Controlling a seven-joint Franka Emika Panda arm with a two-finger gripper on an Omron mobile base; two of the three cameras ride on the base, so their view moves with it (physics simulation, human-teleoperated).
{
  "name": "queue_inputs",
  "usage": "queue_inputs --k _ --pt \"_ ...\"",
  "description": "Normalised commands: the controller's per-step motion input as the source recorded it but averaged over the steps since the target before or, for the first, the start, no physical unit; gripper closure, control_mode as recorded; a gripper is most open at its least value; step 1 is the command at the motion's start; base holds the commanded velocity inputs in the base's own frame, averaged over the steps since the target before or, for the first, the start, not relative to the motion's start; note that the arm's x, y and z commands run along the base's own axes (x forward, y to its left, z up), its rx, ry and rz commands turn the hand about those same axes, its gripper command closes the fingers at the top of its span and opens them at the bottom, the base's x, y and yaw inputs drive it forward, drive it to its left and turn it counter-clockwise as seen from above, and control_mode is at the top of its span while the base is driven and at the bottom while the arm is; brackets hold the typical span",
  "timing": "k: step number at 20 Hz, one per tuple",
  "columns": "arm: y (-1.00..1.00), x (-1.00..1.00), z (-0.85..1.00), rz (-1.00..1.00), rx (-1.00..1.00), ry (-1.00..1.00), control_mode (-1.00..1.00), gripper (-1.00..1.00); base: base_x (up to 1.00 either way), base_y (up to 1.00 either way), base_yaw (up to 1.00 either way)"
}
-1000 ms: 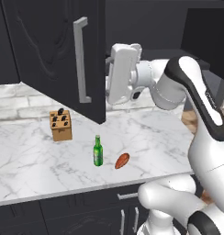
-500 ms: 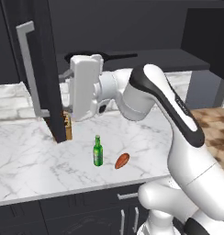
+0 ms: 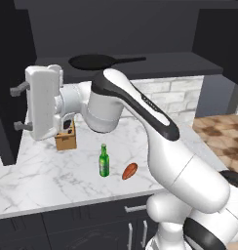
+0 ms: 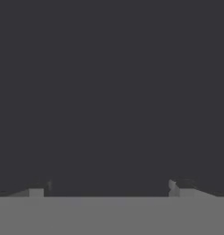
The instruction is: Pick the pan from the cabinet and place it on the stove. Then turn on the stove burner for the pan.
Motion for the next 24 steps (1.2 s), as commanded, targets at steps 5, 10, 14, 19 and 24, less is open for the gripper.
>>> queue_inputs --k 5,10,14,19,24 --pt "-0.05 -0.17 -0.09 0.02 -0.07 -0.06 -1.00 -1.00 0.00 0.00 0.00" --pt "-0.57 -0.40 0.09 0.00 -0.08 -0.21 -1.00 -1.00 0.00 0.00 0.00" --pt "-0.75 -0.23 0.19 0.00 -0.06 -0.24 -1.00 -1.00 0.00 0.00 0.00" --pt "-0.72 -0.03 0.18 0.00 -0.04 -0.27 -1.00 -1.00 0.00 0.00 0.00" --pt "-0.77 0.00 0.14 0.00 -0.03 -0.32 -1.00 -1.00 0.00 0.00 0.00"
